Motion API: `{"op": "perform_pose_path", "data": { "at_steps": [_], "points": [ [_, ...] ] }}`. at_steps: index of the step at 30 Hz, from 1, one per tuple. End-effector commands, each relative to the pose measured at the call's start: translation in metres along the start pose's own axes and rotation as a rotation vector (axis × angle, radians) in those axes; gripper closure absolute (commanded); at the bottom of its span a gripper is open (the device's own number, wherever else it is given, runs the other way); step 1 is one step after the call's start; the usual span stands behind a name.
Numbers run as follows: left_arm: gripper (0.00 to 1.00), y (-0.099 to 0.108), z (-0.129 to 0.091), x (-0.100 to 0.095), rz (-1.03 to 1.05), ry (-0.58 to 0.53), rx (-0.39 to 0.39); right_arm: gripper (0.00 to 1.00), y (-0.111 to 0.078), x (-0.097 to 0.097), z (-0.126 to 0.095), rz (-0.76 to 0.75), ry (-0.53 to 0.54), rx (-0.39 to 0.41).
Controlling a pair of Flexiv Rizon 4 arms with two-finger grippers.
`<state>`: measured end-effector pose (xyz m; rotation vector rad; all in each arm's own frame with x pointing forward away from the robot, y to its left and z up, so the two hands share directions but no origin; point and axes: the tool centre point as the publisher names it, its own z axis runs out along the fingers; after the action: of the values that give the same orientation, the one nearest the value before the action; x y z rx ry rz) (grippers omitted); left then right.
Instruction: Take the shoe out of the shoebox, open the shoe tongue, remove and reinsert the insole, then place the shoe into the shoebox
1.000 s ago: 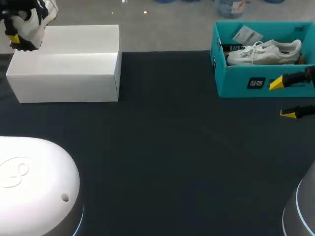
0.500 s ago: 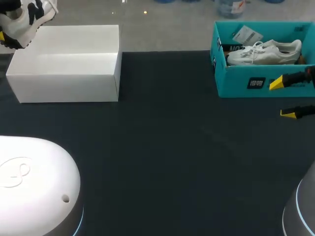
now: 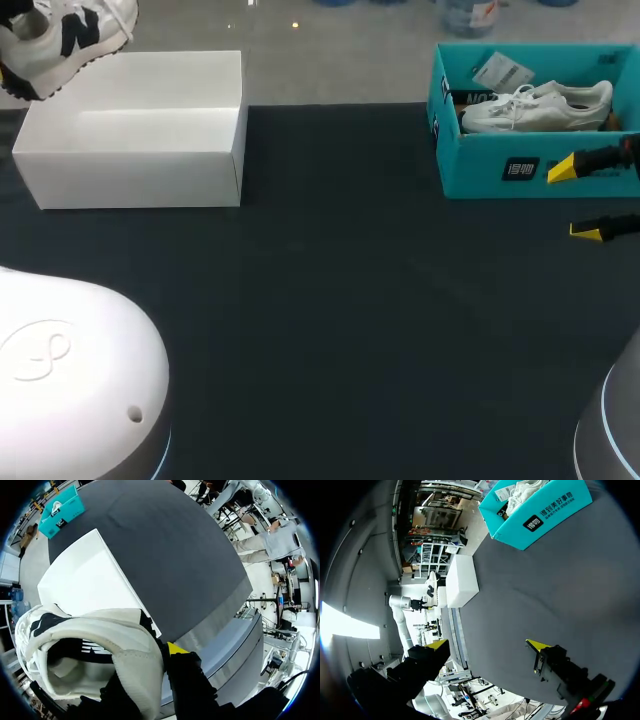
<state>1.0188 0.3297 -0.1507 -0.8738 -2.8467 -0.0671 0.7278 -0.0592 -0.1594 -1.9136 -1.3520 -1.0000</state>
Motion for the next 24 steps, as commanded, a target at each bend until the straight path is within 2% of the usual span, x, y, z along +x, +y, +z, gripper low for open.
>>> {"op": "perform_pose_path", "data": {
  "at_steps": [1,2,5,6,8,11,24],
  "points": [
    [1.00,0.005,-0.003,0.002,0.174,-0.046,-0.025,0.00,0.000,0.000,0.001,0.001,-0.002,-0.001],
    [1.00,0.008,-0.003,0.003,0.263,-0.084,-0.050,0.00,0.000,0.000,0.001,0.001,-0.002,-0.001],
    [1.00,0.014,-0.006,0.001,0.424,-0.078,-0.071,0.00,0.000,0.000,0.001,0.001,-0.002,-0.001],
    [1.00,0.017,-0.007,0.001,0.496,-0.064,-0.068,0.00,0.000,0.000,0.001,0.001,-0.002,-0.001],
    [1.00,0.020,-0.008,-0.001,0.589,-0.044,-0.113,0.00,0.000,0.000,0.001,0.001,-0.002,-0.001],
    [1.00,0.025,-0.012,-0.005,0.730,0.002,-0.119,0.00,0.000,0.000,0.001,0.001,-0.002,-0.001],
    [1.00,0.025,-0.012,-0.005,0.730,0.002,-0.119,0.00,0.000,0.000,0.001,0.001,-0.002,-0.001]
  ]
}}
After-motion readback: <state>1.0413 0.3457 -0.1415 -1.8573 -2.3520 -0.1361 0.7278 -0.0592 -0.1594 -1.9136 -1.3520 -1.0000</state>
